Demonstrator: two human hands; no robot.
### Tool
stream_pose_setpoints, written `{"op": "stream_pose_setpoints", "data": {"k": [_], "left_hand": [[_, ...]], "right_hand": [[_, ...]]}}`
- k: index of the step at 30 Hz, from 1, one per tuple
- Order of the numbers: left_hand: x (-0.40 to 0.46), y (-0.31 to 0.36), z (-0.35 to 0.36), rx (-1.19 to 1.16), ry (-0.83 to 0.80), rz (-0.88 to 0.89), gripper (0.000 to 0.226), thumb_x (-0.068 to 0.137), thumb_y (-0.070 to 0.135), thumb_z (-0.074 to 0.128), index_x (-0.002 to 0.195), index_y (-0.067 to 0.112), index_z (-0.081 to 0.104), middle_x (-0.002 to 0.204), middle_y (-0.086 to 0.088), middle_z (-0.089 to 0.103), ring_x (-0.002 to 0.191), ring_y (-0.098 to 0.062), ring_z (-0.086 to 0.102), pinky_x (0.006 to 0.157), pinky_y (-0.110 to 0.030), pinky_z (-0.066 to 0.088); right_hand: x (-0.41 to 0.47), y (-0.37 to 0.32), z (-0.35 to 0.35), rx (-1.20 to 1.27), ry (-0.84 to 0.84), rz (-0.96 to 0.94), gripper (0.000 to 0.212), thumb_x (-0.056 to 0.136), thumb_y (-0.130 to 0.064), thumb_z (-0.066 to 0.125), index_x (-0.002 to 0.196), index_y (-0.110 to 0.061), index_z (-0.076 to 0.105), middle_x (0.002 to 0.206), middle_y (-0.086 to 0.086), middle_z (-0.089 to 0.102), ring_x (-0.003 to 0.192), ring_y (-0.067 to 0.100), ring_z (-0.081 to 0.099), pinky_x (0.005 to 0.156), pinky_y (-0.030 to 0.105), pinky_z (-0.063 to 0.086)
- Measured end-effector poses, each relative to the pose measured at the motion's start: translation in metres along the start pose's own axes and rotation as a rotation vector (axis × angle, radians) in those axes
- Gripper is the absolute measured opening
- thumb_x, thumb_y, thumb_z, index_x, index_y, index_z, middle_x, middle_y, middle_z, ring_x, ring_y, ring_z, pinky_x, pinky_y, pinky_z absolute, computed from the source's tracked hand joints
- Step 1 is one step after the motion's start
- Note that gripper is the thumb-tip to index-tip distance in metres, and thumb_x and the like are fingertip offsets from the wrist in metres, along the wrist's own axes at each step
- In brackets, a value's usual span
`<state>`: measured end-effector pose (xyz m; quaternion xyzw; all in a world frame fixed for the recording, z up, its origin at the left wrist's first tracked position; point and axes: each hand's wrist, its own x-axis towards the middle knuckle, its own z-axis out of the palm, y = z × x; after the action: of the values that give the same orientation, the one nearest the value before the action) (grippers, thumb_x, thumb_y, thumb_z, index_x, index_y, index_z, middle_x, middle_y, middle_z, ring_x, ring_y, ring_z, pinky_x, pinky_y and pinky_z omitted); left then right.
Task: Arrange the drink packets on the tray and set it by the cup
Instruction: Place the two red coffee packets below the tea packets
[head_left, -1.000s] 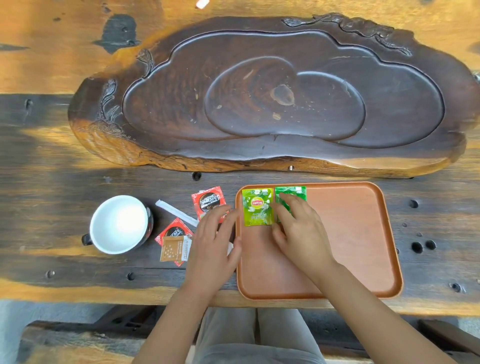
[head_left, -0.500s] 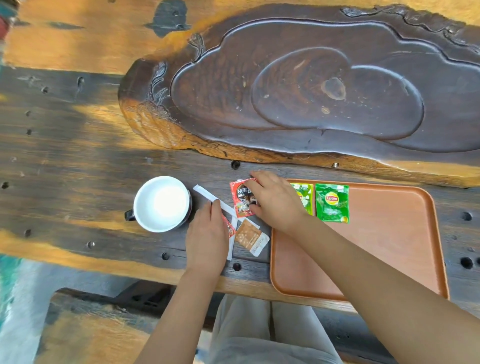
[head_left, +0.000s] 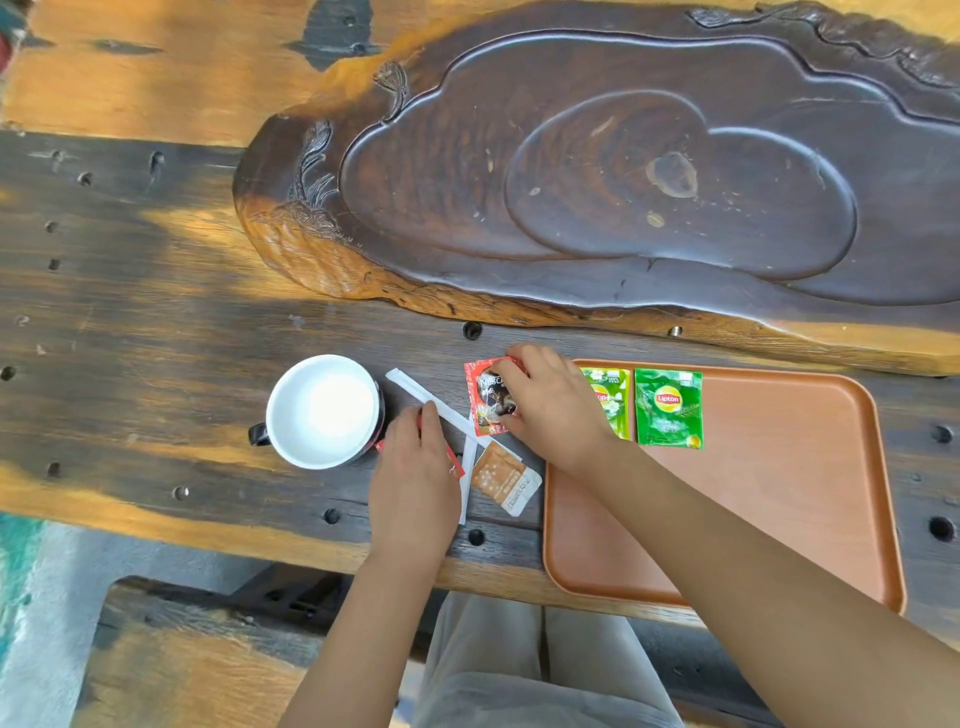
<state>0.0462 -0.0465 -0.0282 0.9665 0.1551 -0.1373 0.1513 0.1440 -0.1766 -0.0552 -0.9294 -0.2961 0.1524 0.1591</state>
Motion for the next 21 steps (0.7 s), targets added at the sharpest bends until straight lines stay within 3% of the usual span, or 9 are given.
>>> {"op": "stream_pose_setpoints", "data": {"k": [3,7,11,12,15,18,21], "left_hand": [[-0.004,-0.002,0.003,0.080,-0.065,-0.008,0.063,0.072,-0.004,0.064,0.131,-0.004,0.042,0.126,-0.023,0.054,0.116,-0.036,0.051,0.093,-0.044,0.045],[-0.001,-0.003,0.009,0.145,-0.045,-0.031,0.065,0.057,-0.006,0.077,0.117,-0.008,0.053,0.112,-0.025,0.061,0.101,-0.039,0.059,0.079,-0.044,0.052],[0.000,0.003,0.004,0.191,-0.088,-0.099,0.059,0.080,0.009,0.063,0.133,0.004,0.036,0.146,-0.025,0.032,0.134,-0.035,0.032,0.105,-0.041,0.033],[0.000,0.004,0.003,0.195,-0.089,-0.102,0.056,0.080,0.010,0.063,0.130,0.007,0.039,0.143,-0.025,0.036,0.131,-0.036,0.036,0.103,-0.042,0.034],[0.000,0.003,0.004,0.184,-0.044,-0.076,0.052,0.060,0.000,0.075,0.108,0.003,0.056,0.110,-0.026,0.059,0.097,-0.041,0.058,0.079,-0.046,0.049],[0.003,0.002,0.001,0.111,0.012,-0.073,0.050,0.061,0.000,0.074,0.107,0.006,0.055,0.098,-0.020,0.056,0.085,-0.036,0.055,0.072,-0.043,0.047],[0.003,0.005,-0.003,0.020,0.073,-0.078,0.043,0.064,-0.006,0.069,0.105,0.005,0.058,0.092,-0.018,0.055,0.075,-0.033,0.054,0.063,-0.041,0.049]], "right_hand": [[0.000,0.000,0.000,-0.004,0.005,-0.002,0.048,0.065,-0.015,0.078,0.107,-0.006,0.057,0.114,0.017,0.058,0.106,0.036,0.053,0.087,0.045,0.045],[0.000,0.000,-0.001,-0.006,-0.012,-0.001,0.048,0.071,-0.018,0.075,0.112,-0.007,0.055,0.119,0.015,0.056,0.111,0.034,0.050,0.092,0.044,0.041],[0.000,-0.001,-0.002,-0.003,-0.024,0.001,0.049,0.072,-0.018,0.074,0.115,-0.008,0.054,0.120,0.015,0.055,0.114,0.033,0.048,0.093,0.044,0.039],[-0.001,-0.001,-0.003,0.003,-0.026,0.004,0.049,0.071,-0.017,0.075,0.115,-0.008,0.054,0.120,0.015,0.055,0.114,0.034,0.048,0.094,0.044,0.040],[-0.002,-0.001,-0.004,0.024,-0.031,0.006,0.050,0.069,-0.014,0.076,0.114,-0.006,0.055,0.120,0.017,0.056,0.113,0.035,0.049,0.094,0.045,0.040],[-0.002,-0.002,-0.005,0.054,-0.006,0.011,0.045,0.069,-0.006,0.073,0.111,-0.004,0.057,0.116,0.018,0.057,0.109,0.036,0.051,0.090,0.046,0.044],[-0.004,-0.001,-0.006,0.130,0.056,0.018,0.037,0.070,0.008,0.063,0.106,0.000,0.058,0.108,0.019,0.057,0.099,0.036,0.052,0.077,0.047,0.051]]}}
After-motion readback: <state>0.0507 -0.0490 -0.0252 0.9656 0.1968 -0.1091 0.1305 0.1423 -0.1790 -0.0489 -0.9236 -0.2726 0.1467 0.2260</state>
